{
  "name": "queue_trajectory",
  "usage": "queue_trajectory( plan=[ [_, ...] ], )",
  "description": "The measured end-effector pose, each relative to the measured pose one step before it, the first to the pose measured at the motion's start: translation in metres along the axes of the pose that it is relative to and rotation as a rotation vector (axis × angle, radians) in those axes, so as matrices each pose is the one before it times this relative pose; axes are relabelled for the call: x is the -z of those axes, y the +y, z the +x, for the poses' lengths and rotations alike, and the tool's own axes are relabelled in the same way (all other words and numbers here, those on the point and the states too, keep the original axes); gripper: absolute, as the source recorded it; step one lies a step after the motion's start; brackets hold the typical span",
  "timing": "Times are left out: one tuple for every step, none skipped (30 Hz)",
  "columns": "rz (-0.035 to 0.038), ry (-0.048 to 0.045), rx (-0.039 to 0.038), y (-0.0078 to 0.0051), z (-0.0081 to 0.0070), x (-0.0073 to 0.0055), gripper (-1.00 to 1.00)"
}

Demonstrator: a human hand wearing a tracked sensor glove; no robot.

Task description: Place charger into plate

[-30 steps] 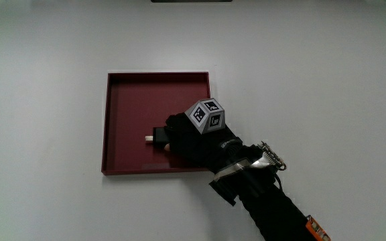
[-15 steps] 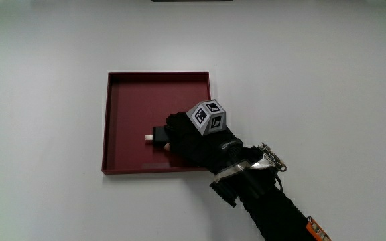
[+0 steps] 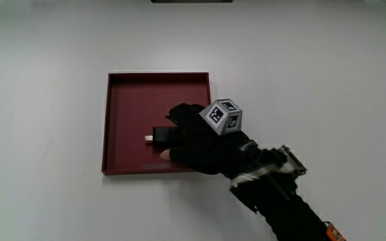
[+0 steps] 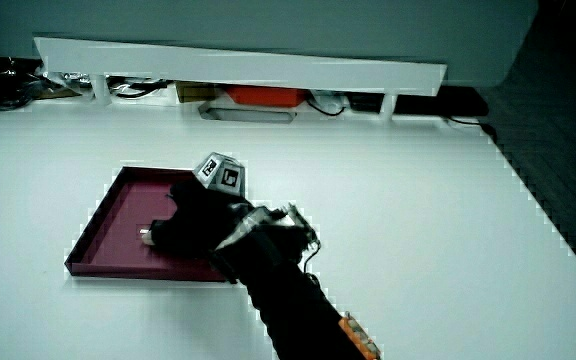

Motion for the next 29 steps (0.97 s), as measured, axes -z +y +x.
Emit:
queue_trajectory(
  plan=[
    [-0.01638,-0.01397,0.01620,-0.00075,0.00420,-0.00003,-0.93],
    [-0.00317,0.00286,-0.00711,-0.00479,-0.00276,-0.00419,-0.96],
    [-0.00673,0.00834,-0.00526,-0.00327,-0.00063,-0.00321,-1.00],
    [-0.01821,0.00006,-0.00500,-0.00173,0.00226,-0.00123,-1.00],
    [-0.04000,0.06116,-0.04180,0.00203,0.00721,0.00105,-1.00],
    [-0.00912,0.02778,-0.02529,-0.00239,0.00244,-0.00196,-1.00],
    [-0.00012,-0.00427,-0.01877,-0.00284,0.00167,-0.00324,-1.00],
    [-0.00594,0.02256,-0.01879,-0.00297,0.00238,-0.00310,-1.00],
    [-0.01973,0.04124,0.00994,-0.00621,-0.00348,-0.00525,-1.00],
    [0.00346,-0.01334,0.00392,-0.00572,-0.00319,-0.00529,-1.00],
    [-0.01035,0.01473,-0.00619,-0.00497,-0.00260,-0.00427,-1.00],
    [0.00236,-0.00673,0.01156,-0.00482,-0.00140,-0.00409,-1.00],
    [-0.00005,0.01861,-0.00471,-0.00497,-0.00219,-0.00409,-1.00],
    [-0.00380,0.01475,0.02147,-0.00735,-0.00684,-0.00502,-1.00],
    [0.01045,0.01723,-0.01842,-0.00493,-0.00144,-0.00337,-1.00],
    [0.00823,0.00319,0.03311,-0.00792,-0.00671,-0.00435,-1.00],
    [0.00597,0.01342,-0.00974,-0.00580,-0.00329,-0.00355,-1.00],
    [0.01319,-0.01489,-0.00541,-0.00505,-0.00241,-0.00353,-1.00],
    [0.00798,0.00131,-0.00771,-0.00478,-0.00172,-0.00300,-1.00],
    [0.00095,0.04365,0.01477,-0.00691,-0.00634,-0.00309,-1.00],
    [0.00274,0.01355,-0.02116,-0.00413,-0.00083,-0.00264,-1.00],
    [0.00557,-0.01961,0.03085,-0.00592,-0.00336,-0.00352,-1.00],
    [0.00853,0.00518,-0.04063,-0.00349,-0.00035,-0.00286,-1.00],
    [0.02402,-0.09726,-0.01950,-0.00558,-0.00598,-0.00549,-1.00],
    [0.00581,0.01600,-0.00798,-0.00403,-0.00090,-0.00270,-1.00],
    [0.00178,-0.00490,0.00589,-0.00445,-0.00210,-0.00328,-1.00],
    [-0.02062,0.13035,0.05597,-0.00510,-0.00274,-0.00052,-1.00],
    [0.01227,-0.02526,-0.01089,-0.00299,0.00128,-0.00315,-1.00],
    [0.00888,-0.01215,-0.03315,-0.00257,0.00101,-0.00291,-1.00]
  ],
)
